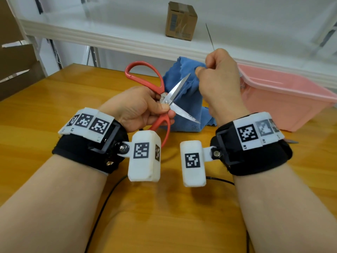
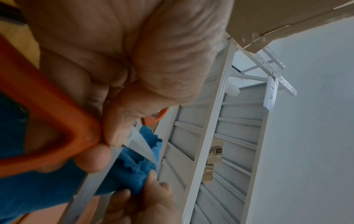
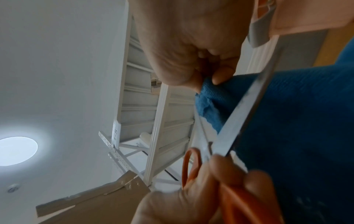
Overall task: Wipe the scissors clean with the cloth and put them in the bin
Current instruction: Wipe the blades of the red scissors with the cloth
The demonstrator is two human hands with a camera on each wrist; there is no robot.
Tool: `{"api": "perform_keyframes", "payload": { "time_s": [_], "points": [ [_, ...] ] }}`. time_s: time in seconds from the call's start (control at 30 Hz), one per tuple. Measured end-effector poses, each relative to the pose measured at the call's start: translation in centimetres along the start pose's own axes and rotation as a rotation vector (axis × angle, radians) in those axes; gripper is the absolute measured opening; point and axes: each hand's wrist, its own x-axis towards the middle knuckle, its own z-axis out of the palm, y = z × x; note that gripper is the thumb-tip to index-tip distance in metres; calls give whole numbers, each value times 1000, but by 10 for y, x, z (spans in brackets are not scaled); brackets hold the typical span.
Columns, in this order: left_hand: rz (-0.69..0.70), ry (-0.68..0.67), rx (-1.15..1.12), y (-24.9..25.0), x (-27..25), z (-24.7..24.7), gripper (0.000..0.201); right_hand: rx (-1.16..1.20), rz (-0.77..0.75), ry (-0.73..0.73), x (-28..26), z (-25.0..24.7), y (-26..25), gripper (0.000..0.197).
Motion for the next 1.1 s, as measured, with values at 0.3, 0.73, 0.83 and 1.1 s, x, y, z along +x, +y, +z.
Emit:
{"api": "perform_keyframes", "payload": {
  "time_s": [0.3,0.73,0.83,1.1],
  "points": [
    [-26,-39,-101,3,-2,-5,23,6,0,-78,6,-4,-2,14],
    [3,-1,-158,5,1,-11,17,138,2,-223,-15,5,-22,8],
    [15,27,-162,5,0,-10,17,114,13,-278,-14,2,-23,10],
    [-8,-25,-28,1,0,0,19,115,83,-254,-9,-1,-14,22]
  ]
}}
